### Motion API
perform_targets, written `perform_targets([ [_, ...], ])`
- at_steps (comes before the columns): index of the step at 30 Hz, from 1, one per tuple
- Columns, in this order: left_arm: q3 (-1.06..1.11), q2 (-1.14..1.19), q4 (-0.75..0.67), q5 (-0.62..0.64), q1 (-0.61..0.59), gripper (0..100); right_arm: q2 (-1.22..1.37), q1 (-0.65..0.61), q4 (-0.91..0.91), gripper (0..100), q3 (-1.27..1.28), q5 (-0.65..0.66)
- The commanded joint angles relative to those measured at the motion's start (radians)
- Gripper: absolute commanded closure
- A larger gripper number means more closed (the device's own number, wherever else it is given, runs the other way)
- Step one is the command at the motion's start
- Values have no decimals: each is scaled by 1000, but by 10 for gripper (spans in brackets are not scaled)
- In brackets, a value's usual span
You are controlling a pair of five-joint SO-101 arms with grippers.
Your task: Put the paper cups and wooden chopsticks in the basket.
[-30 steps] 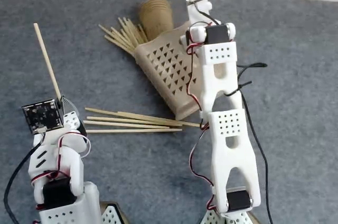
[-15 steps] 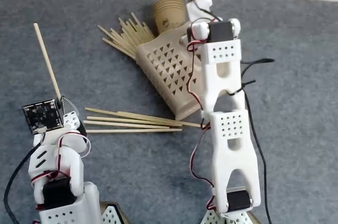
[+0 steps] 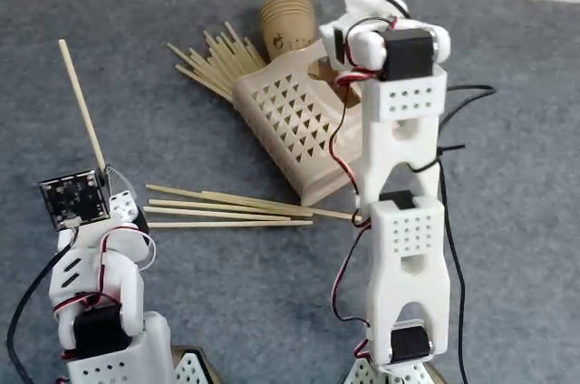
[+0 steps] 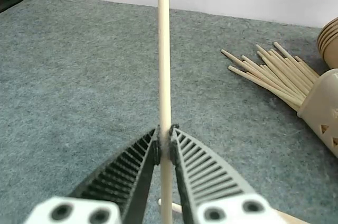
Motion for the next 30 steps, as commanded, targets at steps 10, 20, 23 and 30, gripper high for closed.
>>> perform_targets([
  [10, -145, -5, 299, -270, 332, 994, -905, -79, -16, 971, 960, -3],
  [20, -142, -2, 416, -526, 584, 994, -1428, -108, -163, 971, 1647, -9],
  [23, -139, -1, 457, -582, 645, 992, -1523, -108, -200, 971, 1779, -11],
  [30, -65, -1, 473, -667, 651, 878, -1646, -107, -329, 971, 2066, -104],
])
